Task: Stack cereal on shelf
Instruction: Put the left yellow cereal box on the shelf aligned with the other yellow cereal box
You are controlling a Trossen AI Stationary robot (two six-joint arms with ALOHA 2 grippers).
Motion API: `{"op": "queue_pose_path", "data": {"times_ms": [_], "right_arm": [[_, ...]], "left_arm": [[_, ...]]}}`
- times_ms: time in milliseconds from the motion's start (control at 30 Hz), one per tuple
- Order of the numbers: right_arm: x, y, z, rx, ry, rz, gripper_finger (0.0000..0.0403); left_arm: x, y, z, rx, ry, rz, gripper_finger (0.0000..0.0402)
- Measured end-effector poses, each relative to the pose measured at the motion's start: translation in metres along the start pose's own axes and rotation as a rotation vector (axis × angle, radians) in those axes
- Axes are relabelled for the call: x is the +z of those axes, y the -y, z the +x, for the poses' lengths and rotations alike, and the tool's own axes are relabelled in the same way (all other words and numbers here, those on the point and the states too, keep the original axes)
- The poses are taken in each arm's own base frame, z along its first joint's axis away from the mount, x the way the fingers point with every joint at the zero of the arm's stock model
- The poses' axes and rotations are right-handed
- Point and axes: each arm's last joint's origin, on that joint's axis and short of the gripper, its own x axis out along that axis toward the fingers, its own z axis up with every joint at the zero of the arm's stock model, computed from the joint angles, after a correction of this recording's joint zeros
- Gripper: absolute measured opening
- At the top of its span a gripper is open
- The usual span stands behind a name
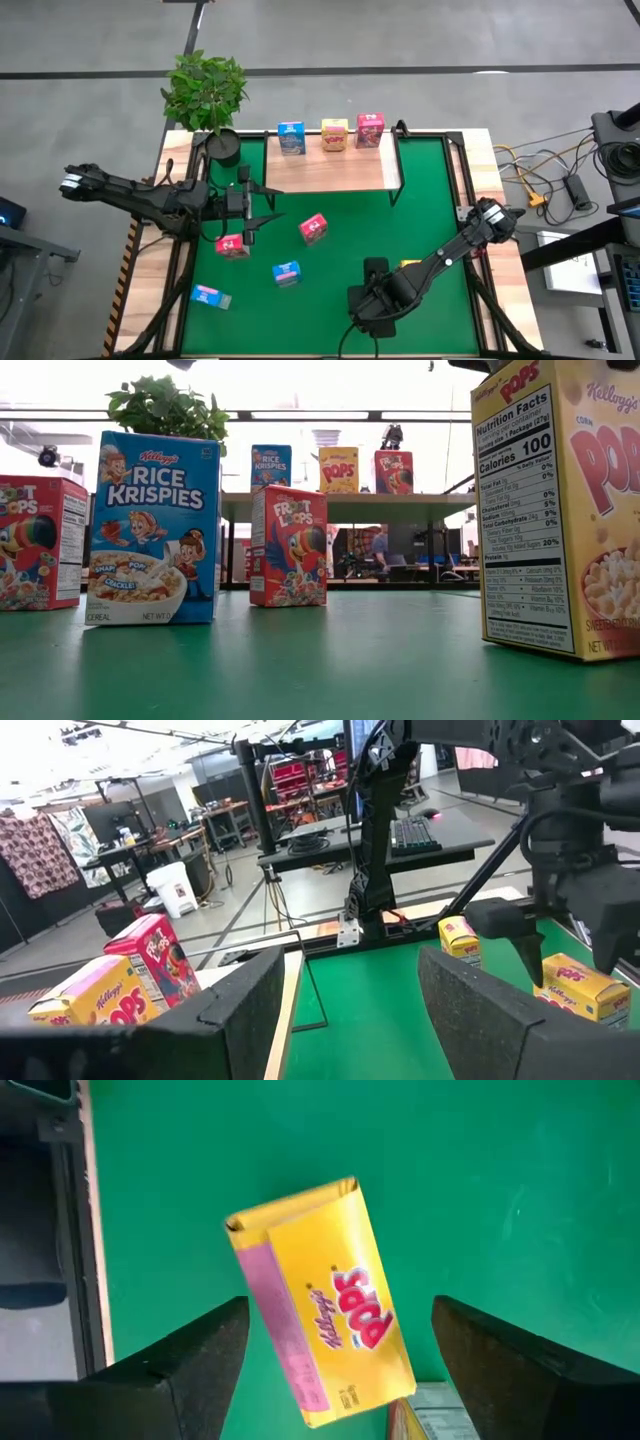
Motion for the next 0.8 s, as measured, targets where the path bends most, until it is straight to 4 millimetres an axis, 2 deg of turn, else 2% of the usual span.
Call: {"op": "queue_pose_path", "data": {"times_ms": [500,800], "right_arm": [[-0.0011,0.0000,0.0030,0.005,-0.006,-0.024,0.0179],[-0.0004,0.0021,-0.0018,0.037,-0.012,-0.011,0.0153]], "left_arm": [[-0.0002,0.0000,0.0000,0.000,-0.002,-0.014,0.0215],[-0.0005,0.0001,0.0001,-0.001,-0.005,-0.013,0.0215]]}}
